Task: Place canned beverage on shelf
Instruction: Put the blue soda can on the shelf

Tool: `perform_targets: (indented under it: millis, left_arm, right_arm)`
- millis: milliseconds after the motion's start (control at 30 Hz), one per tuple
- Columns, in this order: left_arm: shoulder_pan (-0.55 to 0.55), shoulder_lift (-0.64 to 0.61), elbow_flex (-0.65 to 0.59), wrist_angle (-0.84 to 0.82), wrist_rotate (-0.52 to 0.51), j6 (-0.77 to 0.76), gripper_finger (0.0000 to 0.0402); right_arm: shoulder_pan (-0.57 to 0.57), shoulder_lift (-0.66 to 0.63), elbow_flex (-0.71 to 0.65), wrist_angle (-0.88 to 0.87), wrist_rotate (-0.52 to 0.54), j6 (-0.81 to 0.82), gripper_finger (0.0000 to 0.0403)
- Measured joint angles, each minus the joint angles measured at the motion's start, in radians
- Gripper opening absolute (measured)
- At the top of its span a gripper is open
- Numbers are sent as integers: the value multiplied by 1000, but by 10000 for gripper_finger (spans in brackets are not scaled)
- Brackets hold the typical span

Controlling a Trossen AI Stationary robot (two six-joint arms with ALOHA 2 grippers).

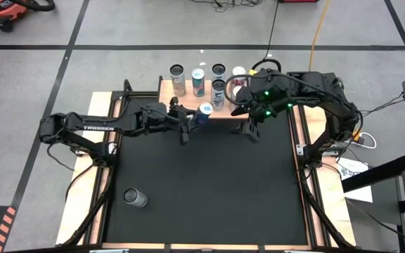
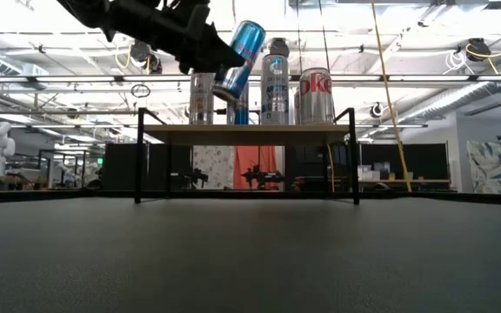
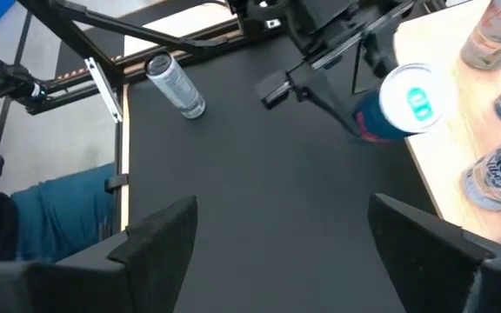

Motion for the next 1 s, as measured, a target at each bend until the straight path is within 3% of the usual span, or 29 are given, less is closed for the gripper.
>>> perform_targets:
  millis: [167, 600, 800, 1000]
  left_arm:
    - [26, 0, -9, 34, 29, 22, 213]
    - [172, 2, -230, 502, 282, -2, 213]
    - [232, 7, -236, 523, 407, -5, 213]
    - [275, 49, -236, 578, 468, -26, 213]
  right_arm:
    - [13, 1, 0, -4, 0, 0, 318]
    - [84, 1, 0, -42, 6, 24, 318]
    - [100, 1, 0, -42, 82, 25, 318]
    - [108, 1, 0, -39, 82, 26, 318]
